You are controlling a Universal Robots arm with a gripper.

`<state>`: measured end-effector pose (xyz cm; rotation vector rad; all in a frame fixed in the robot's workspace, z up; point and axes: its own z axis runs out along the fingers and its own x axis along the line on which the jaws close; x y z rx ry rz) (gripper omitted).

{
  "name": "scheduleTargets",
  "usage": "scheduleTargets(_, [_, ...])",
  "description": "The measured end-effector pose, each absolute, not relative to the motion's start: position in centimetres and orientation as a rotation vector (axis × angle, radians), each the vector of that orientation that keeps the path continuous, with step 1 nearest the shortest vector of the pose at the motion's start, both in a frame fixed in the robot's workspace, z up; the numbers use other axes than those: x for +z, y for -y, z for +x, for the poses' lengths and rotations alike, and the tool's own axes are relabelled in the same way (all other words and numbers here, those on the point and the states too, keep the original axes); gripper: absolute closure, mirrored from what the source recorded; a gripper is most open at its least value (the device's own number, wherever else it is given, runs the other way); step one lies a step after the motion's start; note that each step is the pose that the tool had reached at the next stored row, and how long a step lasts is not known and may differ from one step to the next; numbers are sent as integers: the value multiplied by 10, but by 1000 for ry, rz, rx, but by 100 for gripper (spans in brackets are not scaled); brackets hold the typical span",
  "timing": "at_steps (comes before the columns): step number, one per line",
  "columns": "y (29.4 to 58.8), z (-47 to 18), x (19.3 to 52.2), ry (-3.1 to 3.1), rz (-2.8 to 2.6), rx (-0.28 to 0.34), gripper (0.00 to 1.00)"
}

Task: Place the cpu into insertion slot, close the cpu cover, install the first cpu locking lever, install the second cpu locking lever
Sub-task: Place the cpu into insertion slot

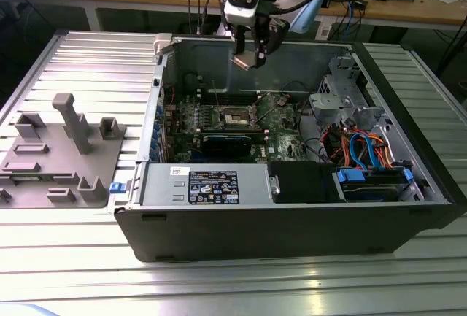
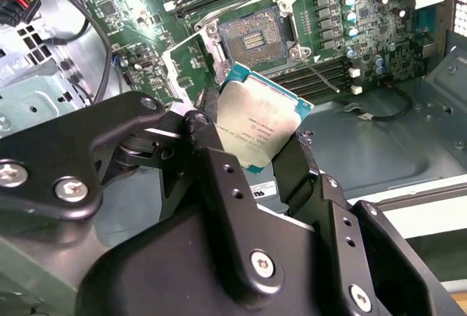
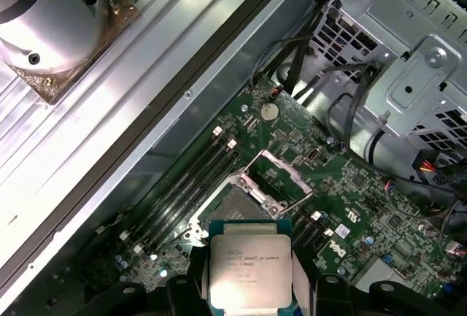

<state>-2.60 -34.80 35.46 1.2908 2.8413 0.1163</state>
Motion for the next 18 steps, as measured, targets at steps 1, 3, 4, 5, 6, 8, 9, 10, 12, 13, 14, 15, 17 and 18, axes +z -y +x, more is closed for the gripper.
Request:
scheduleTargets(1, [348, -26, 355, -2833, 1309, 116, 46])
scheduleTargets(3, [348, -26, 354, -2814, 1345, 116, 46])
scheduleTargets(4, [348, -26, 354, -2804, 1365, 115, 46])
scheduleTargets(5, [348, -26, 354, -2793, 1387, 115, 46])
scheduleTargets(6, [348, -26, 354, -2783, 1405, 115, 46])
scheduleTargets(8, [348, -26, 354, -2763, 1442, 114, 46])
scheduleTargets(9, [348, -26, 354, -2754, 1458, 113, 46])
scheduleTargets(10, [348, -26, 354, -2740, 1483, 112, 46])
scheduleTargets(12, [348, -26, 354, -2718, 1520, 111, 46])
scheduleTargets(13, [348, -26, 353, -2680, 1582, 110, 46])
scheduleTargets(14, [348, -26, 353, -2667, 1603, 109, 46])
scheduleTargets(15, [348, -26, 353, -2654, 1624, 109, 46])
scheduleTargets(17, [348, -26, 353, -2630, 1661, 108, 46])
scheduleTargets(18, [348, -26, 353, -2619, 1677, 107, 46])
